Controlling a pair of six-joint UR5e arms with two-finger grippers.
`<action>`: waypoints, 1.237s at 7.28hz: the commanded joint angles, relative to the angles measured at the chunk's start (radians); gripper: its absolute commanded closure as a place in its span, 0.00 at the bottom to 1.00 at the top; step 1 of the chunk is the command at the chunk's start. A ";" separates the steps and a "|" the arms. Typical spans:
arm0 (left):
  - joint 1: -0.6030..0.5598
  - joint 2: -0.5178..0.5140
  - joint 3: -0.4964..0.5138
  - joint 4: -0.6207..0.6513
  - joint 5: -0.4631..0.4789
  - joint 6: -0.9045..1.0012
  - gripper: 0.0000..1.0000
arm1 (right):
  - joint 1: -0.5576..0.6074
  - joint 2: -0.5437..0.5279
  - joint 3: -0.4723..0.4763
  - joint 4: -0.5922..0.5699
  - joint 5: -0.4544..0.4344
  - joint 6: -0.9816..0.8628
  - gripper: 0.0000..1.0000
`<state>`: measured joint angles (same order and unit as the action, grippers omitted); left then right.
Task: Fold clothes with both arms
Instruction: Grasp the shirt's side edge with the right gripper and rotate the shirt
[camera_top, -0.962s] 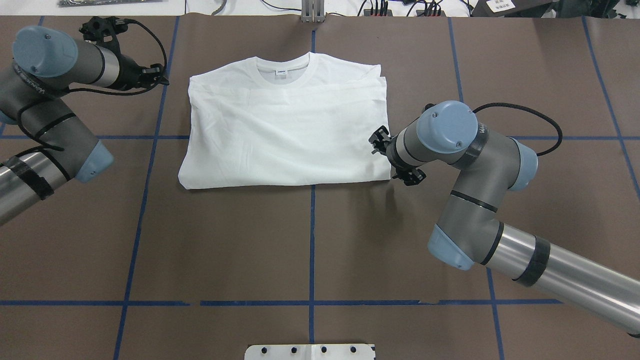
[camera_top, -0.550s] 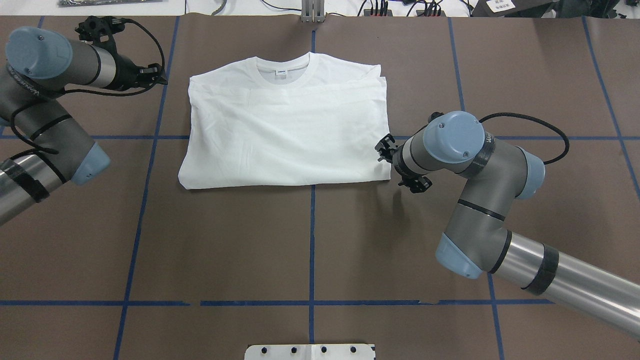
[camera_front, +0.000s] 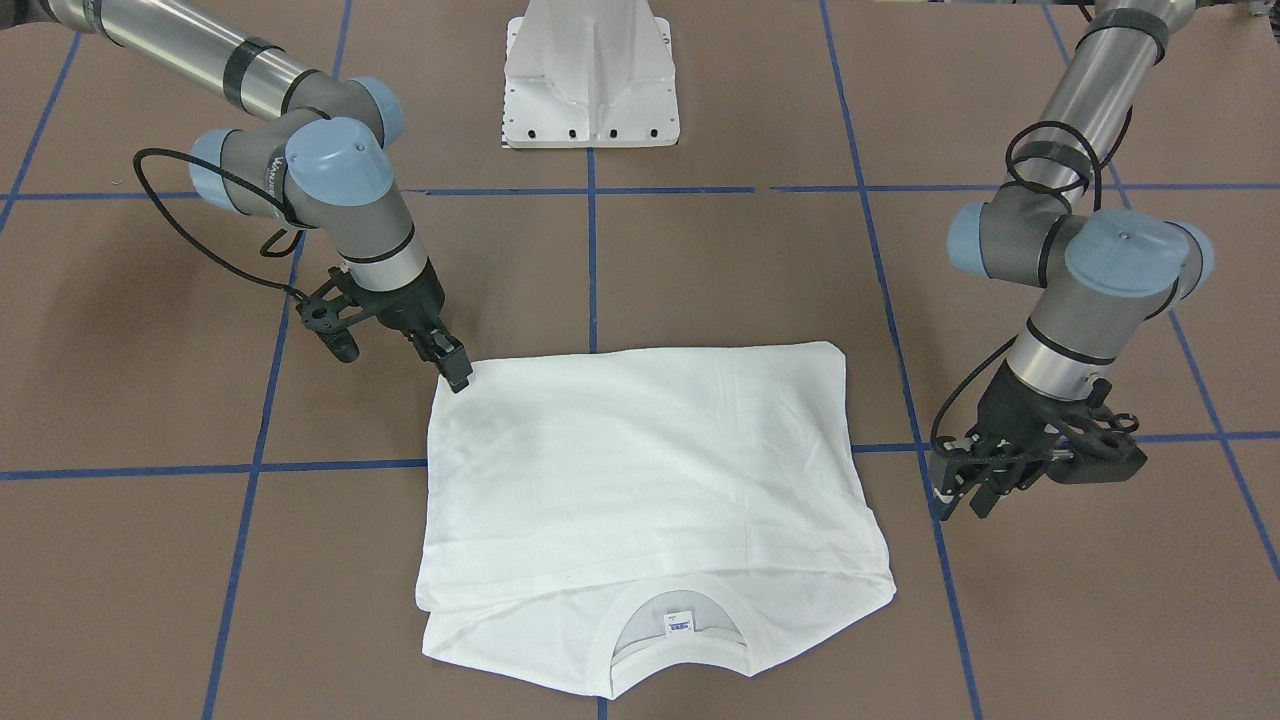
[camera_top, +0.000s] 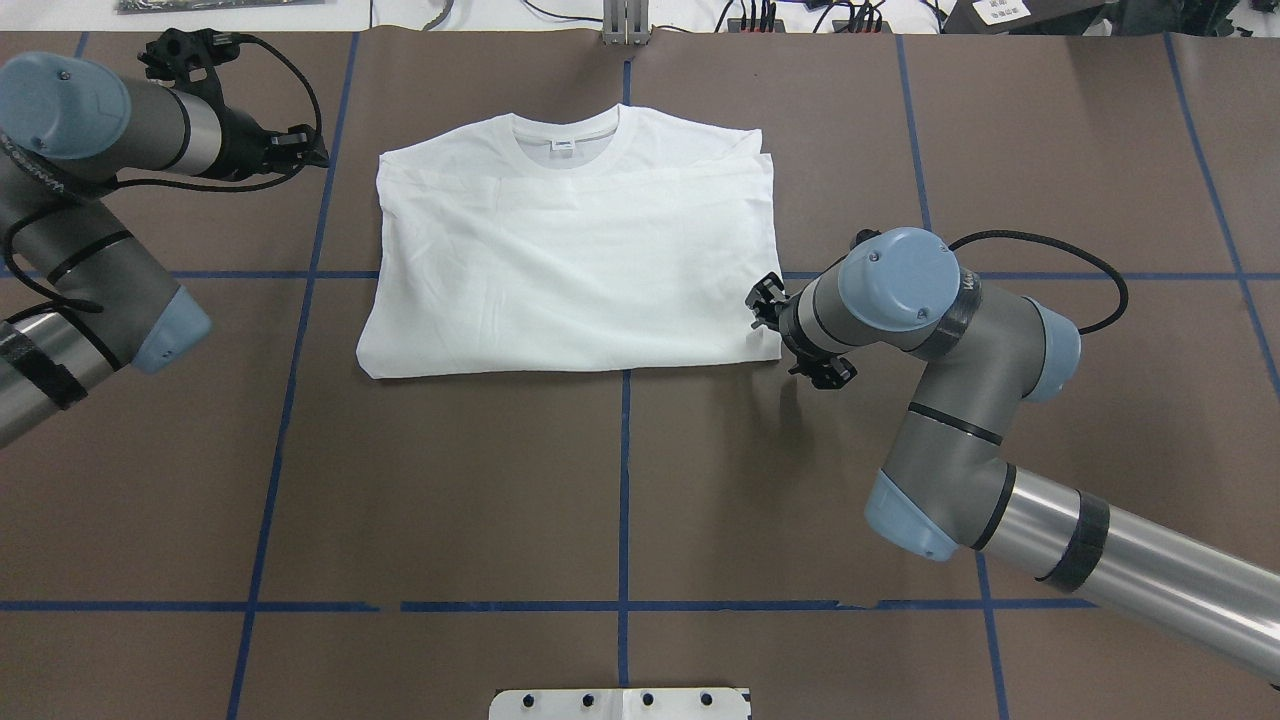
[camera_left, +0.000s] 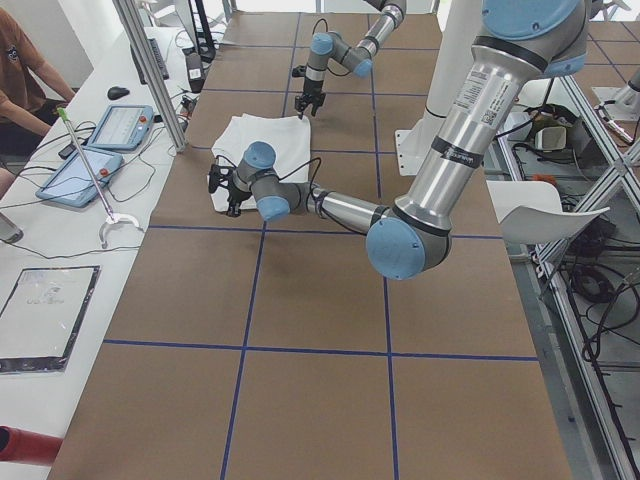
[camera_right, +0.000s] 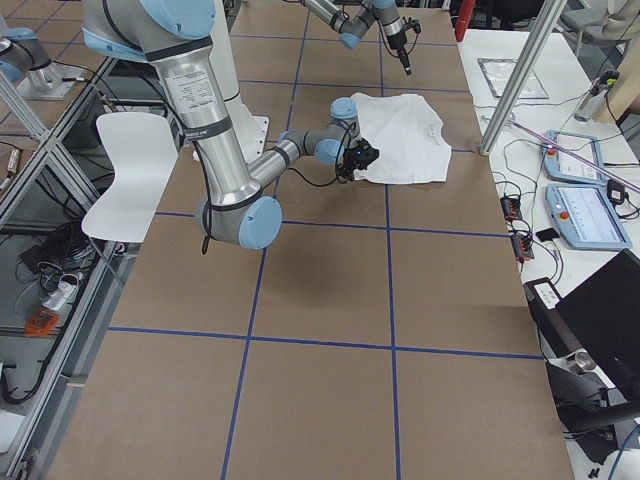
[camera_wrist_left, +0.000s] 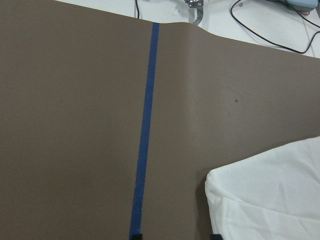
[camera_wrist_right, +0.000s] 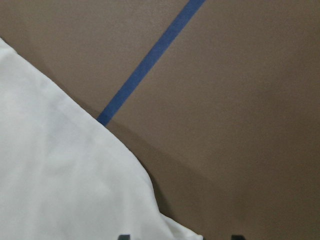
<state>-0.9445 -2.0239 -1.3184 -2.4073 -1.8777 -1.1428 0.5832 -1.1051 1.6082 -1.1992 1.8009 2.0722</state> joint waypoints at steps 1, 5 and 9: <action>0.000 0.019 -0.010 -0.001 0.003 0.002 0.45 | -0.003 0.008 -0.005 0.004 0.001 0.041 1.00; -0.005 0.027 -0.025 -0.001 -0.003 0.011 0.46 | 0.018 -0.004 0.045 0.001 0.011 0.039 1.00; -0.007 0.030 -0.106 0.007 -0.128 0.017 0.46 | -0.180 -0.295 0.535 -0.231 0.046 0.052 1.00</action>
<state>-0.9505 -1.9960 -1.3832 -2.4039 -1.9221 -1.1185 0.5103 -1.2910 1.9528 -1.3220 1.8308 2.1181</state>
